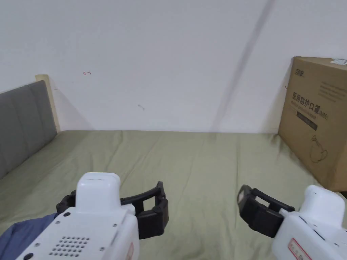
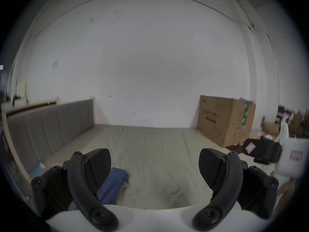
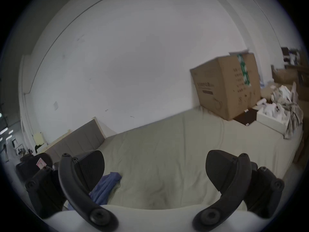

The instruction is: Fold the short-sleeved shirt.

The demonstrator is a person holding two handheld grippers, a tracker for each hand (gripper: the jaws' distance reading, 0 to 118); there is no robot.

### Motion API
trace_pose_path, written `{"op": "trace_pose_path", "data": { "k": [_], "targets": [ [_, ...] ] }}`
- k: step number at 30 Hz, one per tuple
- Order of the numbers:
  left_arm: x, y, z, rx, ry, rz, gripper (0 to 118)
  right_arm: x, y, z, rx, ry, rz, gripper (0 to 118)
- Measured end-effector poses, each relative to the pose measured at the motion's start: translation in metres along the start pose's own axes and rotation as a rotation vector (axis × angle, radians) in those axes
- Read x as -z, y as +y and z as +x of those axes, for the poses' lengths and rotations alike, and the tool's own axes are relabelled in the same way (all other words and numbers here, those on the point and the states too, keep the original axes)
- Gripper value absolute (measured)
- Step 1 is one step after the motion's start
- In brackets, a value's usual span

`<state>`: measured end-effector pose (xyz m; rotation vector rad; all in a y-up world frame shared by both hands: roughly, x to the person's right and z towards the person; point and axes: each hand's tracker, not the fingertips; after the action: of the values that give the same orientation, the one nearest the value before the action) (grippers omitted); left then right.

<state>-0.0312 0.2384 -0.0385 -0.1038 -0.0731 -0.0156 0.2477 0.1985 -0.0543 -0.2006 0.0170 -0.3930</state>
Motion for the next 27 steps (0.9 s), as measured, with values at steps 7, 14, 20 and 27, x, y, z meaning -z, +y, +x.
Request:
{"op": "trace_pose_path", "data": {
  "k": [7,14,20,27],
  "targets": [
    [-0.002,-0.006,0.000,-0.028,0.019,0.007,110,-0.020,-0.001,-0.012,-0.253,0.057,0.158,118],
    [-0.006,-0.001,-0.005,-0.054,0.022,-0.002,70,-0.033,-0.009,-0.056,-0.328,-0.011,0.135,113],
    [0.000,-0.006,-0.006,-0.030,0.037,-0.025,0,-0.023,-0.007,-0.047,-0.349,-0.092,0.137,4],
    [0.002,-0.005,-0.008,-0.070,-0.015,-0.040,0,-0.023,-0.003,-0.046,-0.316,-0.053,0.088,0]
  ]
}}
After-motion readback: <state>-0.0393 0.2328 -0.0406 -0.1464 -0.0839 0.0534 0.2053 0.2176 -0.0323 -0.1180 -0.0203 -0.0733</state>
